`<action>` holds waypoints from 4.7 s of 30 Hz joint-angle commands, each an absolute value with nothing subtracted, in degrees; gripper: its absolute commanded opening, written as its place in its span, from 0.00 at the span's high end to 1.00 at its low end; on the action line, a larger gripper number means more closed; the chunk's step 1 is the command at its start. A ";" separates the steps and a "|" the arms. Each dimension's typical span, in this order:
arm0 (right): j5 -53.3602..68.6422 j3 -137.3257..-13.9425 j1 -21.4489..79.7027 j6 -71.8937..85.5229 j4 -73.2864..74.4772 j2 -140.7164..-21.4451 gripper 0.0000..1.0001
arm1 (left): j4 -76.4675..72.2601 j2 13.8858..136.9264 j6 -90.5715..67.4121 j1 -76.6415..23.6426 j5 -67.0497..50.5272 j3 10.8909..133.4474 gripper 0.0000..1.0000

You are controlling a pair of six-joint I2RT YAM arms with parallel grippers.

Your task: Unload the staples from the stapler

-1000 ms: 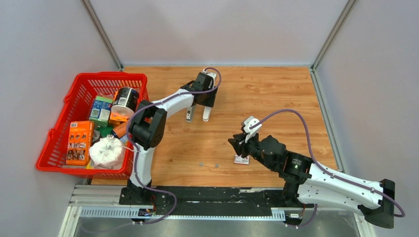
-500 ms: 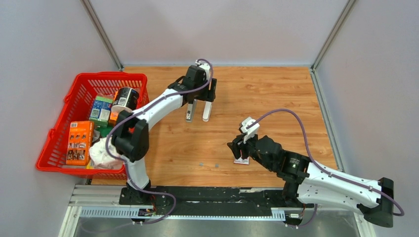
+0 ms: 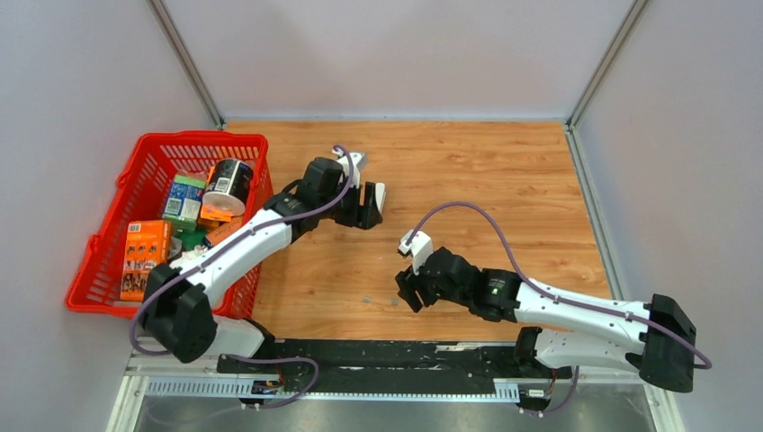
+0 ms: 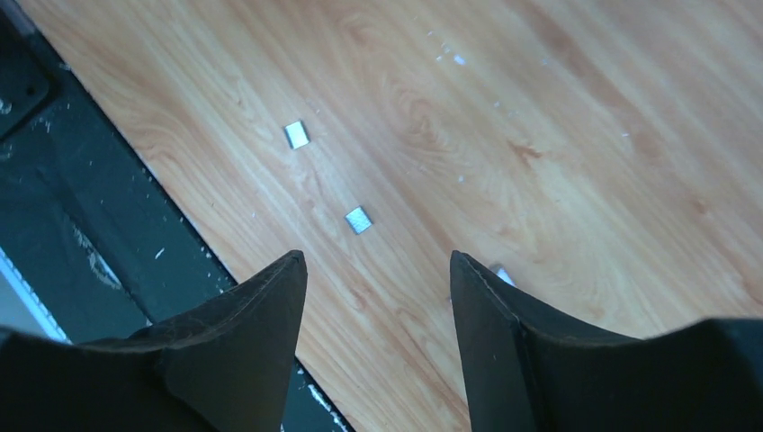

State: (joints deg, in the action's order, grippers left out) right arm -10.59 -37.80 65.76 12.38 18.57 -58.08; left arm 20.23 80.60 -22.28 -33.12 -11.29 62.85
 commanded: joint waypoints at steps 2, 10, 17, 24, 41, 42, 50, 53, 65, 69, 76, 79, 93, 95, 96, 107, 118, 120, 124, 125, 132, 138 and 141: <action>-2.55 -40.78 66.53 10.37 18.11 -63.01 0.36 | 25.12 70.16 -23.64 -34.72 -15.38 58.81 0.27; -3.69 -46.31 69.87 1.77 20.65 -75.22 0.27 | 33.13 59.16 -20.13 -34.72 -15.47 56.34 0.27; -0.97 -50.45 71.19 -10.09 23.20 -82.44 0.22 | 34.89 54.76 -18.28 -34.72 -15.82 54.84 0.27; -0.97 -47.91 71.10 -19.15 22.24 -82.79 0.21 | 34.01 52.83 -19.07 -34.72 -19.51 52.82 0.27; 7.47 -47.11 64.69 -21.27 19.69 -86.13 0.25 | 33.66 50.28 -19.42 -34.72 -23.73 51.24 0.27; 7.47 -47.28 64.60 -21.62 19.69 -86.57 0.26 | 33.31 50.19 -19.51 -34.72 -24.17 51.15 0.27; 8.53 -47.64 63.54 -23.20 18.55 -88.33 0.29 | 33.40 48.69 -19.86 -34.72 -23.65 50.19 0.27; 8.26 -47.37 63.54 -23.55 16.97 -88.16 0.31 | 33.66 47.64 -19.86 -34.72 -22.77 49.92 0.27; 10.99 -46.67 62.05 -23.38 15.21 -90.35 0.41 | 34.98 46.93 -19.16 -34.72 -21.27 49.92 0.27; 10.37 -46.06 61.35 -23.64 14.94 -90.53 0.41 | 35.51 46.85 -18.99 -34.72 -20.57 50.19 0.27; 10.46 -46.05 61.17 -23.56 14.59 -91.76 0.45 | 35.68 46.93 -18.81 -34.54 -20.13 50.27 0.27; 10.63 -46.14 61.26 -23.55 14.85 -92.28 0.46 | 35.77 46.93 -18.81 -34.45 -20.21 50.36 0.27; 12.22 -45.88 61.00 -21.27 15.03 -93.08 0.60 | 36.39 46.93 -18.46 -33.93 -20.48 50.36 0.27; 11.95 -45.70 60.91 -20.48 15.03 -92.64 0.60 | 36.39 46.93 -18.46 -33.84 -20.48 50.36 0.27; 11.61 -45.79 60.91 -20.13 15.12 -92.29 0.60 | 36.30 46.85 -18.46 -33.84 -20.48 50.36 0.27; 7.82 -47.99 60.91 -17.40 20.83 -90.97 0.60 | 36.30 46.85 -18.37 -33.66 -20.57 50.36 0.27; 7.65 -48.43 60.91 -16.88 21.44 -91.40 0.60 | 36.39 46.67 -18.37 -33.66 -20.48 50.36 0.27; 8.09 -48.60 60.91 -16.88 21.71 -91.67 0.62 | 36.47 46.67 -18.37 -33.66 -20.48 50.27 0.27; 8.53 -48.95 60.91 -16.70 22.06 -92.02 0.68 | 36.39 46.67 -18.37 -33.66 -20.48 50.27 0.27; 8.44 -49.04 60.91 -16.70 22.15 -92.11 0.69 | 36.47 46.58 -18.37 -33.66 -20.57 50.27 0.27; 9.14 -49.48 61.17 -16.08 21.80 -93.69 0.73 | 36.39 46.58 -18.46 -33.66 -20.65 50.19 0.27; 9.67 -50.45 61.87 -16.26 21.80 -94.13 0.77 | 36.30 46.84 -18.46 -33.58 -20.74 50.19 0.27; 9.84 -50.97 61.96 -16.17 22.50 -94.13 0.82 | 36.30 46.76 -18.46 -33.49 -20.74 50.19 0.27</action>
